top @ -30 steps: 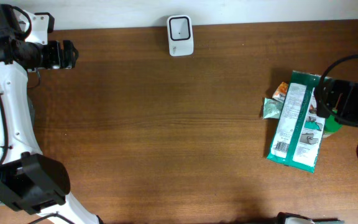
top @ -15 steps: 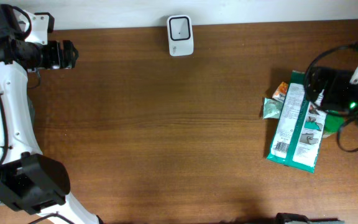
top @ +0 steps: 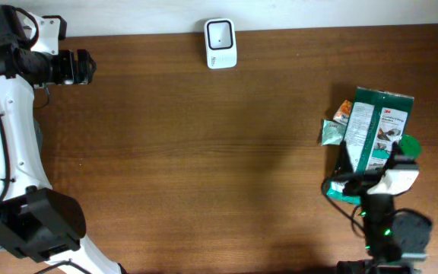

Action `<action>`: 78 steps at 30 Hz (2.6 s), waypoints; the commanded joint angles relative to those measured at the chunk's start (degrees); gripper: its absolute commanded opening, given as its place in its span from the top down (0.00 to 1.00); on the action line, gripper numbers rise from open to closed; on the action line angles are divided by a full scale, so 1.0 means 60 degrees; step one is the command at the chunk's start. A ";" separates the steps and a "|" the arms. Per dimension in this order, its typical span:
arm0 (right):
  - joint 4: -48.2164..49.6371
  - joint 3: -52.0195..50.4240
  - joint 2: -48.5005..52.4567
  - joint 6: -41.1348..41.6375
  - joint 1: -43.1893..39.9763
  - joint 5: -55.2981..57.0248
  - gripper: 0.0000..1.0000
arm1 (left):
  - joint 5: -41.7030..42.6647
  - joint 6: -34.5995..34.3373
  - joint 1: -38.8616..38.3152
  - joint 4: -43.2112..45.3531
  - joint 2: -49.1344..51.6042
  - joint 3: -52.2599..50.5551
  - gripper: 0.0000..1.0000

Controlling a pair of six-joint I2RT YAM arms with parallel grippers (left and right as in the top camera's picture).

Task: Scan the item barcode

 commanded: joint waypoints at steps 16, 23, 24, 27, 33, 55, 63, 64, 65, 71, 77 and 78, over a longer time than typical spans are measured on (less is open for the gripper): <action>-0.0656 -0.2761 -0.2412 0.0459 0.0510 0.0364 0.02 | 0.0040 0.0120 0.0025 0.0011 -0.0076 0.0098 0.01; -0.0641 -0.2761 -0.2408 0.0459 0.0510 0.0335 0.02 | 0.0040 0.0120 0.0025 0.0011 -0.0076 0.0098 0.01; -0.0641 -0.2761 -0.2412 0.0459 0.0510 0.0335 0.02 | 0.0040 0.0124 0.0025 0.0015 -0.0076 0.0098 0.01; -0.0641 -0.2761 -0.2412 0.0455 0.0510 0.0335 0.02 | 0.0040 0.0124 0.0025 0.0011 -0.0076 0.0098 0.01; -0.0641 -0.2761 -0.2408 0.0459 0.0510 0.0335 0.02 | 0.0040 0.0120 0.0025 0.0011 -0.0076 0.0098 0.01; -0.0641 -0.2761 -0.2408 0.0455 0.0510 0.0335 0.02 | -0.0055 0.0120 0.0007 0.1497 -0.2517 -0.1606 0.01; -0.0641 -0.2761 -0.2408 0.0459 0.0510 0.0339 0.02 | 0.0106 0.0124 -0.0076 0.6838 -0.6430 -0.7501 0.01; -0.0641 -0.2761 -0.2412 0.0459 0.0510 0.0335 0.02 | 0.0047 0.0124 -0.0084 0.7406 -0.7002 -0.8317 0.01; -0.0641 -0.2761 -0.2408 0.0459 0.0510 0.0335 0.02 | 0.0040 0.0124 -0.0084 0.7832 -0.7428 -0.8932 0.01; -0.0641 -0.2761 -0.2408 0.0455 0.0510 0.0335 0.02 | -0.0186 0.0124 -0.0233 1.0597 -1.0284 -1.2932 0.01; -0.0641 -0.2761 -0.2408 0.0459 0.0510 0.0335 0.02 | -0.1566 0.0415 -0.1188 1.2327 -1.3132 -1.6342 0.01; -0.0641 -0.2761 -0.2408 0.0459 0.0510 0.0335 0.02 | -0.1570 0.0412 -0.1202 1.2480 -1.3460 -1.6713 0.01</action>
